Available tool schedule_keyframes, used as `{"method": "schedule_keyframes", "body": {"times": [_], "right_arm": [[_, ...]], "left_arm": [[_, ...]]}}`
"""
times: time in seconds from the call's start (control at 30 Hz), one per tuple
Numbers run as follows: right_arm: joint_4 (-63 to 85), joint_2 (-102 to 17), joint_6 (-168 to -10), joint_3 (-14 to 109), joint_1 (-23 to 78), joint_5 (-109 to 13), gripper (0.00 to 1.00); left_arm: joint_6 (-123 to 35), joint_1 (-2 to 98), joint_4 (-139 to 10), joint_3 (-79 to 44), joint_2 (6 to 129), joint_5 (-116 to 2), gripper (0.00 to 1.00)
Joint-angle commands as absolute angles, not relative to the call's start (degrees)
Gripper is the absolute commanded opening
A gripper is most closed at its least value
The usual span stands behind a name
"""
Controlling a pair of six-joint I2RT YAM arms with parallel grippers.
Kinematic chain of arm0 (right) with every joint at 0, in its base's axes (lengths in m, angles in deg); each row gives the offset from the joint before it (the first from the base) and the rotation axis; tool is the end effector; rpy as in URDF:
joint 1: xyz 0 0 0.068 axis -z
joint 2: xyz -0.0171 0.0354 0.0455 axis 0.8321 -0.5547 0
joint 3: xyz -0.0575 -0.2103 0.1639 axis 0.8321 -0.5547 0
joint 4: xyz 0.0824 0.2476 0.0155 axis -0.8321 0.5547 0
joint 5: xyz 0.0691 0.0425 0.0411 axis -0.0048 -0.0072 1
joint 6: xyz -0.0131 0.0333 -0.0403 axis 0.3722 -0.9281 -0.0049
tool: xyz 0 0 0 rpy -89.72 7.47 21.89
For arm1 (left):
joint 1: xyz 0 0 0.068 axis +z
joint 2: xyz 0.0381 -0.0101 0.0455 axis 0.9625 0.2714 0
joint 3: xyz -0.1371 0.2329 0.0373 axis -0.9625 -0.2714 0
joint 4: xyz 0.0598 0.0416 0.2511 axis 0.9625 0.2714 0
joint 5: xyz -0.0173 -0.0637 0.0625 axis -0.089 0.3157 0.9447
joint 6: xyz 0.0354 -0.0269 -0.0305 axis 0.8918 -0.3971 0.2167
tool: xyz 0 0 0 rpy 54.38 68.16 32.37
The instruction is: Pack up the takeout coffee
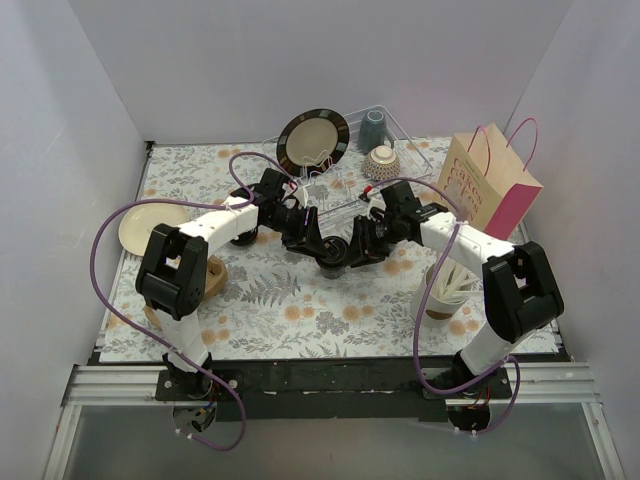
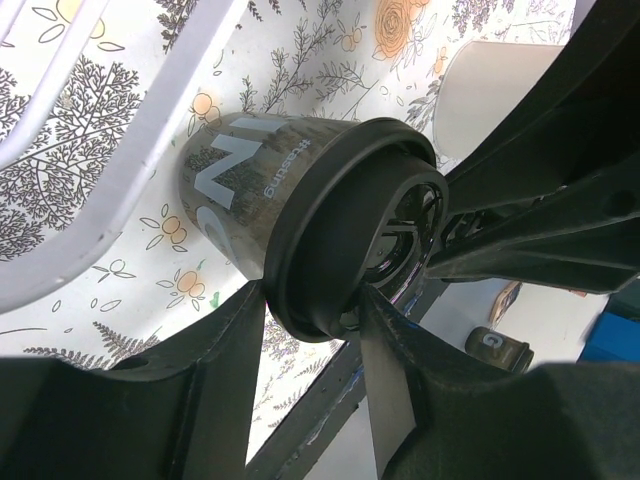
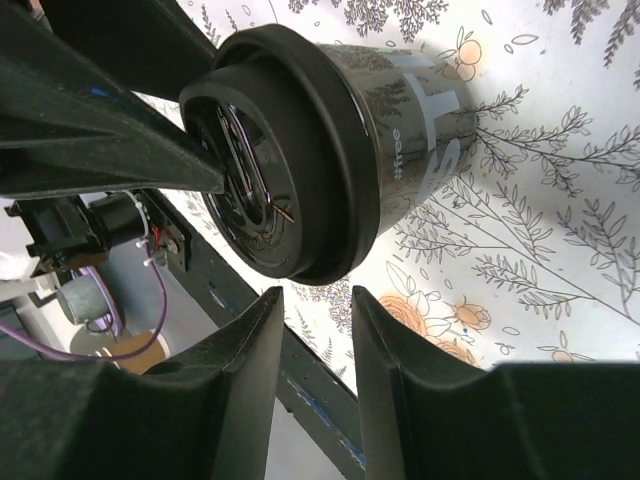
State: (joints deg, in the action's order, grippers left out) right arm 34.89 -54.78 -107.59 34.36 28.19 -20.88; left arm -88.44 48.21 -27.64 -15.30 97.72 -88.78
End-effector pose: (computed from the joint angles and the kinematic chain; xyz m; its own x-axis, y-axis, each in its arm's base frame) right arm 0.2863 0.1759 0.2193 -0.9418 -0.1022 -0.3204 -0.3010 0.6811 0.6675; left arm 0.3254 -0.1845 0.1986 -0.9329 -0.2477 0.2613 -0.3600 0.6543 -0.6650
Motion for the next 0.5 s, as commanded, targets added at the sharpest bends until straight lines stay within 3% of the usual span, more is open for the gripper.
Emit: {"method": "schedule_keyframes", "body": {"times": [0.0,0.47], "right_arm": [[30.25,-55.04,-111.82,32.84,27.31,-23.01,0.41],[27.24,-54.51,-116.39,29.32,26.78,-30.74,0.4]], "left_arm": [[-83.89,47.62,-19.44,-21.31,103.85,-69.56,0.38],[-83.98,47.62,-19.97,-22.1,103.94,-69.82,0.38]]}}
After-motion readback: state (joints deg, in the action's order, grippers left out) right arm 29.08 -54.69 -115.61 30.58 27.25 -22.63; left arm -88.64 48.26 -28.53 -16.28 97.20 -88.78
